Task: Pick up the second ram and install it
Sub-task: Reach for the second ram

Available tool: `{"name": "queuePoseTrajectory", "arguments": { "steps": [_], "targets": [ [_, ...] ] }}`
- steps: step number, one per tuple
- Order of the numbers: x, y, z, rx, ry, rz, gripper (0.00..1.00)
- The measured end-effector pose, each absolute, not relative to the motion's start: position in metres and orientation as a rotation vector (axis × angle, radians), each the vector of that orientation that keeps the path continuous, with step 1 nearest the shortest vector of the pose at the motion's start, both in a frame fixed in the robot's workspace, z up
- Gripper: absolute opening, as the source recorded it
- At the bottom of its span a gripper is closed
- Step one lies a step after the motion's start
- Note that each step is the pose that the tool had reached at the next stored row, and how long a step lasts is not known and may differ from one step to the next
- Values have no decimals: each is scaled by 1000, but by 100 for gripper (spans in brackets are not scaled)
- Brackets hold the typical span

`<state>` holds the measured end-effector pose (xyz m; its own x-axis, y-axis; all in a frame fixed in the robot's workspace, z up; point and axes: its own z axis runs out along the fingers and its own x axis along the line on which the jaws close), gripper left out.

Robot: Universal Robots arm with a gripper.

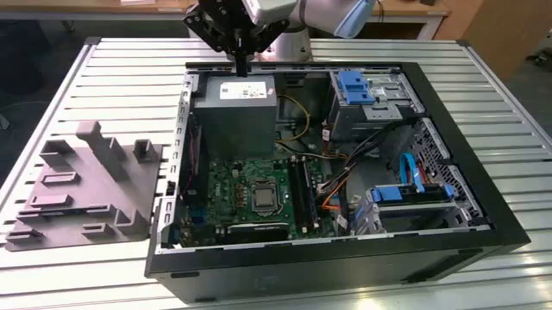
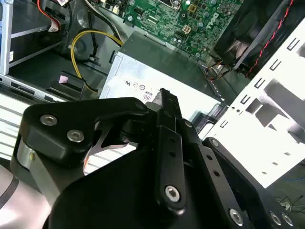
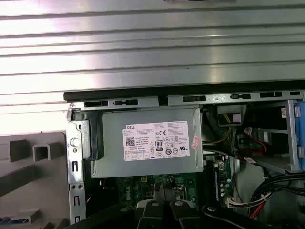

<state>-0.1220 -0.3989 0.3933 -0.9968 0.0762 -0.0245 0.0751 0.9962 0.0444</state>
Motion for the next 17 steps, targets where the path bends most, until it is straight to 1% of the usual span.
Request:
{"name": "queuePoseTrajectory", "arguments": {
  "steps": [17],
  "targets": [
    [-128, -399, 393, 118, 3113, 68, 10]
  ]
}}
